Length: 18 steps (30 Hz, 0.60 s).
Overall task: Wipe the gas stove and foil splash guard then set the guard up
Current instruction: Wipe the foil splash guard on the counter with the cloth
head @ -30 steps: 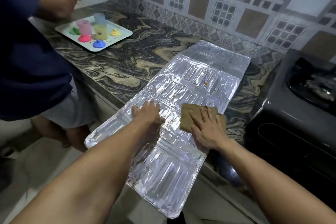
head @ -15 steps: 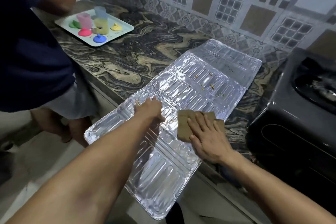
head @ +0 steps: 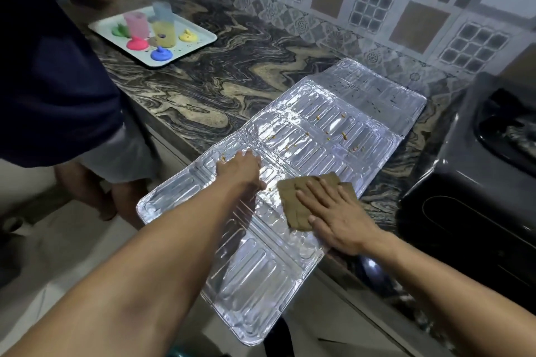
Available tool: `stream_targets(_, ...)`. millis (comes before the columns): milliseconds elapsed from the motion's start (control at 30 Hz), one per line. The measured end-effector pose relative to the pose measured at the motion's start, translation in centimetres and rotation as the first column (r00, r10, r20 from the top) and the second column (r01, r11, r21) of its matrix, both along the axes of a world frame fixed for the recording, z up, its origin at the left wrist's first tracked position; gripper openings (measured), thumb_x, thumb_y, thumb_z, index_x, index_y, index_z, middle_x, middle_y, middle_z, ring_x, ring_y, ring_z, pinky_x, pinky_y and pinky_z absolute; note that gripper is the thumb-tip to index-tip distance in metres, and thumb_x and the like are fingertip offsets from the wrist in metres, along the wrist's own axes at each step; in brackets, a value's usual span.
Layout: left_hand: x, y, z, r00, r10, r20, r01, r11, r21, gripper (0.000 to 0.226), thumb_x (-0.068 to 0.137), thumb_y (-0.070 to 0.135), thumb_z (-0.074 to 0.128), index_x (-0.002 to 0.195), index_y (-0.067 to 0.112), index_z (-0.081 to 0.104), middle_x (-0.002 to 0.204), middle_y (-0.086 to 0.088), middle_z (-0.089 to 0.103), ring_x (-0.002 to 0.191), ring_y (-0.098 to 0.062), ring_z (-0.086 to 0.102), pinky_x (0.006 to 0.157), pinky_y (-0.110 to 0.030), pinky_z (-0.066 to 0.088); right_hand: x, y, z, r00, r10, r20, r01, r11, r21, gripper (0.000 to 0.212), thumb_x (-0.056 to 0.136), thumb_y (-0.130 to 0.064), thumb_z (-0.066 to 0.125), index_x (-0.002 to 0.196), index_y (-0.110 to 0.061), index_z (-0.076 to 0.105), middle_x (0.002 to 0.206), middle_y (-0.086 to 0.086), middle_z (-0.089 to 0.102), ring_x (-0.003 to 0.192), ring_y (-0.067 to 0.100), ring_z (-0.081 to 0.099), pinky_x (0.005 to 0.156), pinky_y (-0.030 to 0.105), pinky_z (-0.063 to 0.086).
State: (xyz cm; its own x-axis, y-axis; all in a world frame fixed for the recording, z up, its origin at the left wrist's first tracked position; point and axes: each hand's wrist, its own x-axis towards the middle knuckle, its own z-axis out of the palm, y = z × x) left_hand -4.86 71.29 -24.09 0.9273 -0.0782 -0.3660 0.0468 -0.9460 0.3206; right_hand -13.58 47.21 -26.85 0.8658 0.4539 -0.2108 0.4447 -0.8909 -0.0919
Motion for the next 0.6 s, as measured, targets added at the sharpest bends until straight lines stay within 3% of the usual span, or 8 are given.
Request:
stream_targets(133, -0.1, -0.1, 0.3, 1.0, -0.011, 0.004, 0.011, 1.0, 0.013, 0.076, 0.076, 0.044, 0.073, 0.139, 0.016, 0.041, 0.148, -0.009, 0.039, 0.131, -0.03, 0.044, 0.112, -0.055, 0.027, 3.8, -1.0, 0.3, 0.983, -0.179, -0.027, 0.178, 0.983, -0.034, 0.063, 0.091, -0.058, 0.002, 0.151, -0.041, -0.011, 0.161, -0.007, -0.014, 0.15, 0.027, -0.012, 0.12, 0.05, -0.004)
stream_targets(233, -0.4, -0.1, 0.5, 1.0, -0.025, 0.01, 0.025, 0.999, 0.039, 0.076, 0.08, 0.042, 0.07, 0.144, 0.02, 0.037, 0.16, -0.005, 0.018, 0.142, -0.03, 0.028, 0.116, -0.059, 0.014, 2.7, -1.1, 0.4, 0.992, 0.121, -0.031, -0.121, 0.992, -0.025, 0.06, 0.096, -0.05, 0.011, 0.151, -0.042, -0.01, 0.161, -0.012, -0.014, 0.148, 0.029, -0.017, 0.119, 0.05, -0.009)
stream_targets(300, -0.8, -0.3, 0.8, 1.0, 0.002, -0.002, -0.002, 1.0, 0.005, 0.081, 0.082, 0.037, 0.069, 0.149, 0.018, 0.027, 0.161, -0.005, 0.011, 0.145, -0.03, 0.021, 0.118, -0.059, 0.005, 1.2, -1.3, 0.4, 0.928, 0.371, -0.025, -0.371, 0.929, 0.007, 0.061, 0.097, -0.052, 0.013, 0.154, -0.038, -0.001, 0.163, -0.013, -0.01, 0.149, 0.026, -0.017, 0.118, 0.048, -0.014)
stream_targets(367, -1.2, -0.5, 1.2, 1.0, 0.025, 0.0, -0.025, 1.0, -0.003, 0.085, 0.085, 0.034, 0.066, 0.152, 0.016, 0.016, 0.161, -0.005, 0.008, 0.146, -0.03, 0.018, 0.118, -0.058, -0.001, 0.9, -1.7, 0.5, 0.879, 0.476, -0.036, -0.474, 0.879, 0.042, 0.062, 0.094, -0.055, 0.005, 0.154, -0.04, 0.004, 0.163, -0.011, -0.007, 0.149, 0.025, -0.015, 0.117, 0.049, -0.016)
stream_targets(433, -1.5, -0.6, 1.4, 1.0, 0.026, 0.008, -0.026, 1.0, 0.017, 0.085, 0.088, 0.036, 0.064, 0.153, 0.017, 0.012, 0.161, -0.004, 0.005, 0.147, -0.028, 0.016, 0.117, -0.058, -0.004, 1.9, -2.6, 0.8, 0.902, 0.432, -0.018, -0.431, 0.902, 0.038, 0.065, 0.086, -0.055, 0.004, 0.15, -0.051, 0.005, 0.163, -0.007, -0.01, 0.149, 0.025, -0.016, 0.116, 0.049, -0.018)
stream_targets(500, -1.4, -0.7, 1.4, 0.999, 0.044, 0.003, -0.044, 0.999, 0.02, 0.081, 0.088, 0.036, 0.063, 0.152, 0.02, 0.016, 0.162, -0.003, 0.003, 0.147, -0.028, 0.013, 0.117, -0.06, -0.005, 3.7, -4.1, 1.4, 0.958, 0.287, 0.01, -0.288, 0.957, 0.031, 0.069, 0.079, -0.063, 0.0, 0.147, -0.057, 0.005, 0.164, -0.002, -0.01, 0.149, 0.027, -0.016, 0.117, 0.049, -0.017)
stream_targets(533, -1.3, -0.7, 1.4, 0.999, 0.04, -0.011, -0.04, 0.999, 0.026, 0.077, 0.087, 0.036, 0.064, 0.151, 0.022, 0.023, 0.162, -0.002, 0.003, 0.148, -0.028, 0.011, 0.116, -0.061, -0.005, 4.3, -4.6, 1.7, 0.977, 0.213, -0.001, -0.213, 0.977, 0.02, 0.068, 0.081, -0.068, -0.001, 0.148, -0.056, 0.008, 0.164, 0.001, -0.005, 0.15, 0.03, -0.011, 0.118, 0.05, -0.012)
stream_targets(600, -1.1, -0.9, 1.3, 1.0, 0.012, -0.026, -0.011, 0.999, 0.051, 0.067, 0.086, 0.035, 0.065, 0.145, 0.026, 0.036, 0.162, 0.001, 0.001, 0.148, -0.028, 0.007, 0.114, -0.064, -0.005, 5.0, -4.7, 2.0, 0.994, 0.083, -0.064, -0.08, 0.995, 0.052, 0.067, 0.085, -0.065, 0.016, 0.15, -0.049, 0.01, 0.164, 0.006, 0.005, 0.15, 0.034, 0.0, 0.119, 0.053, 0.0)
